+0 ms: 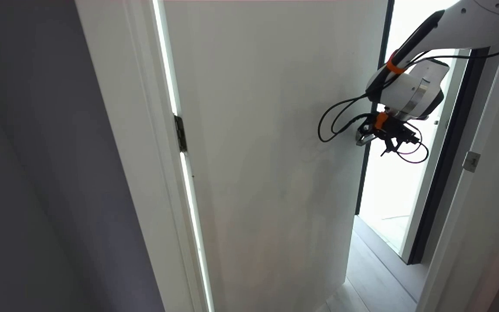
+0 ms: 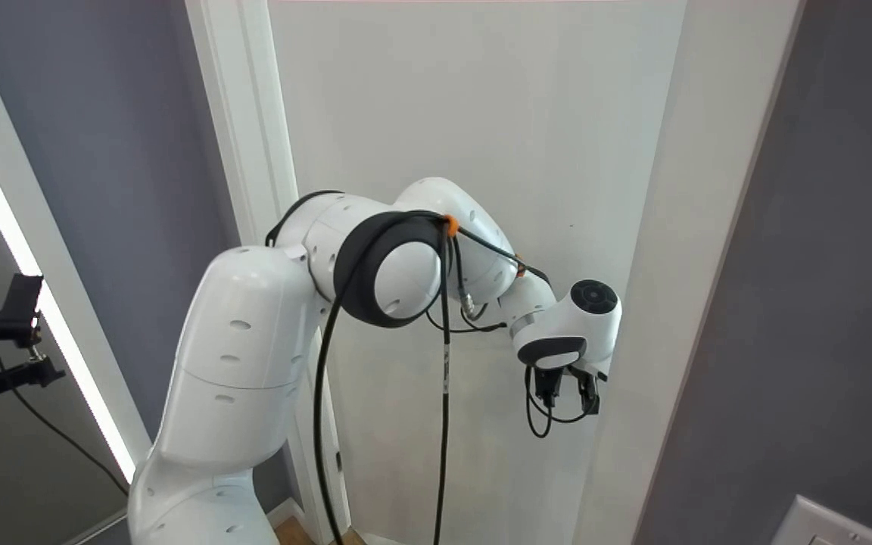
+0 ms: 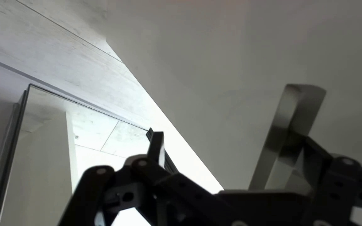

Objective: Close the door

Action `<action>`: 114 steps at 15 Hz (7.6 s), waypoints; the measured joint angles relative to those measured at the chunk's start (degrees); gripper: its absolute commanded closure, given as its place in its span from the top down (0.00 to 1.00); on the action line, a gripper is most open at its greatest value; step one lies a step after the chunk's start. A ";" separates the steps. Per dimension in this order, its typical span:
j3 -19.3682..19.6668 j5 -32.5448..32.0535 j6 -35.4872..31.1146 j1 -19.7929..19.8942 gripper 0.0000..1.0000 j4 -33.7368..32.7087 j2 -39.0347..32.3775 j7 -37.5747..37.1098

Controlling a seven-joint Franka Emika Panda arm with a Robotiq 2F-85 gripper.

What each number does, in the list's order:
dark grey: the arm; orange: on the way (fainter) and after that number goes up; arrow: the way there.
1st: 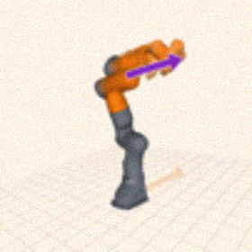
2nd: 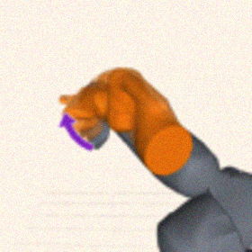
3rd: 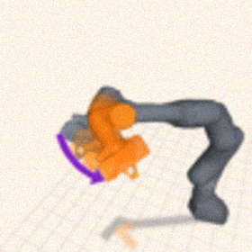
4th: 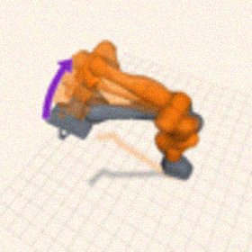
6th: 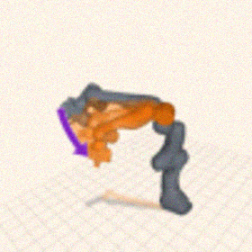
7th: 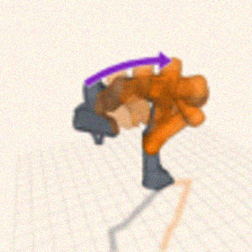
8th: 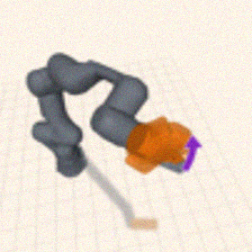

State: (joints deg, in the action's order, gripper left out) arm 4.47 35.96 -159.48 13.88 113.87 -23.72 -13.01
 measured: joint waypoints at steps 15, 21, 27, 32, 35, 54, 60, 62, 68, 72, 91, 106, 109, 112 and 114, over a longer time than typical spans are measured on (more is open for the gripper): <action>9.26 -14.93 4.41 -5.12 1.00 15.93 11.12 -21.41; 12.39 -25.38 4.77 -6.45 1.00 21.11 15.78 -35.52; 13.00 -31.18 7.48 -6.26 1.00 25.11 19.11 -44.97; 12.77 -31.20 8.12 -5.51 1.00 29.67 22.93 -47.62; 12.54 -31.15 6.28 -4.36 1.00 32.99 25.46 -47.13; 12.24 -19.59 1.81 0.59 1.00 43.34 31.76 -31.74; 12.28 -17.78 3.26 1.27 1.00 43.33 31.75 -28.93; 12.25 -17.20 3.27 1.24 1.00 43.33 31.77 -28.38; 12.27 -10.90 5.74 1.00 1.00 43.22 33.36 -21.10; 12.44 -7.91 8.64 0.98 1.00 43.22 34.46 -16.09; 11.54 -1.35 17.41 -1.08 1.00 41.41 37.68 -4.50; 12.19 -16.84 30.64 3.22 1.00 40.16 52.63 8.89; 12.41 -20.58 35.16 4.40 1.00 38.16 55.47 11.84; 12.46 -23.99 39.68 4.83 1.00 35.52 57.34 14.27; 12.45 -25.54 42.16 4.77 1.00 33.74 58.12 15.78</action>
State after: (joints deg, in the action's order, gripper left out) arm 16.92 10.42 -117.32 18.66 147.61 34.39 2.77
